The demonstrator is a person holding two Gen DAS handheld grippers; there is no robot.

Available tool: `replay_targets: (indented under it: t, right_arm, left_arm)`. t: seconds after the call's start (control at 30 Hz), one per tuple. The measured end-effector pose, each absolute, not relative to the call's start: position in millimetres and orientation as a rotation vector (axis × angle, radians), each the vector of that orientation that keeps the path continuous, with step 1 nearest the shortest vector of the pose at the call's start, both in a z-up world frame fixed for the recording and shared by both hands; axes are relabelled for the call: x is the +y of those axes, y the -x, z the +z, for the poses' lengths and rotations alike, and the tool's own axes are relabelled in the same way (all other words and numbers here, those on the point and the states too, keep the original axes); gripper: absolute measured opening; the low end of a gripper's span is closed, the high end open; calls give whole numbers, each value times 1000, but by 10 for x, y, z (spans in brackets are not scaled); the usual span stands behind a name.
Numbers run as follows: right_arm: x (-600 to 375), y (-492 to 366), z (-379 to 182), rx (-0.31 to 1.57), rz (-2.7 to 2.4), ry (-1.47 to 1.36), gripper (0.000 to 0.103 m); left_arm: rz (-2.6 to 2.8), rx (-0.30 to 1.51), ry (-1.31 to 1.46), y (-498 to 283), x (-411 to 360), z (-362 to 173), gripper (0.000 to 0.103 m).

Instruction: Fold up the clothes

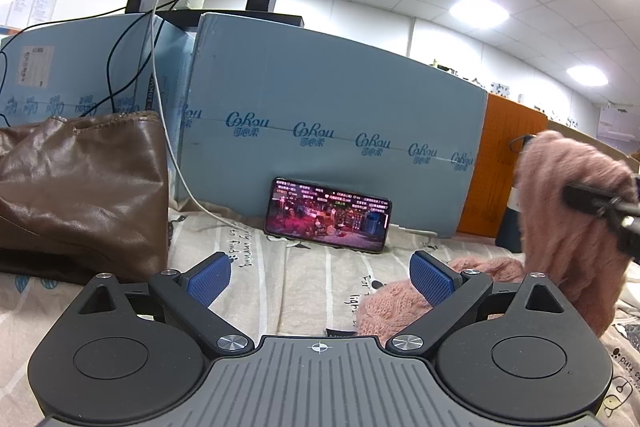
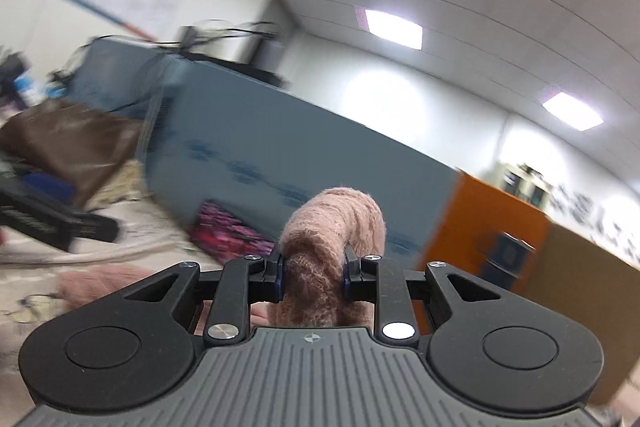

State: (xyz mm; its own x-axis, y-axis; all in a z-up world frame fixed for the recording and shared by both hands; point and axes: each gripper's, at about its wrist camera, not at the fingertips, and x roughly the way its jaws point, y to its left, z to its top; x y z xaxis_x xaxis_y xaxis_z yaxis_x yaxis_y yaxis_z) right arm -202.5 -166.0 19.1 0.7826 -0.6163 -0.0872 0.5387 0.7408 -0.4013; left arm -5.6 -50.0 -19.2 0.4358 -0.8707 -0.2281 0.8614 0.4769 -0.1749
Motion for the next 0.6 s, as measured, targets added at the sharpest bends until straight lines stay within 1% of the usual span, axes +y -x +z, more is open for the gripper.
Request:
replay_targets:
  t: [0.17,0.4,0.5,0.57,0.6]
  right_arm:
    - [-1458,1698,41,260,-533,357,23]
    - [-1446,1490,-123,311,-415,202,25]
    - [-1571,1523,-146,308,-359,66,32]
    - [-1660,1541,-147,299,-324,-25,46]
    - [-1702,1555,-145,293,-306,-69,49]
  left_arm:
    - [-1045,306,69,16,-455,-179,98]
    - [-1014,309,123,-50,-394,-150,98]
    - [-1007,310,135,-61,-375,-149,98]
    - [-1002,311,145,-75,-365,-147,98]
    - [-1000,313,150,-82,-361,-146,98]
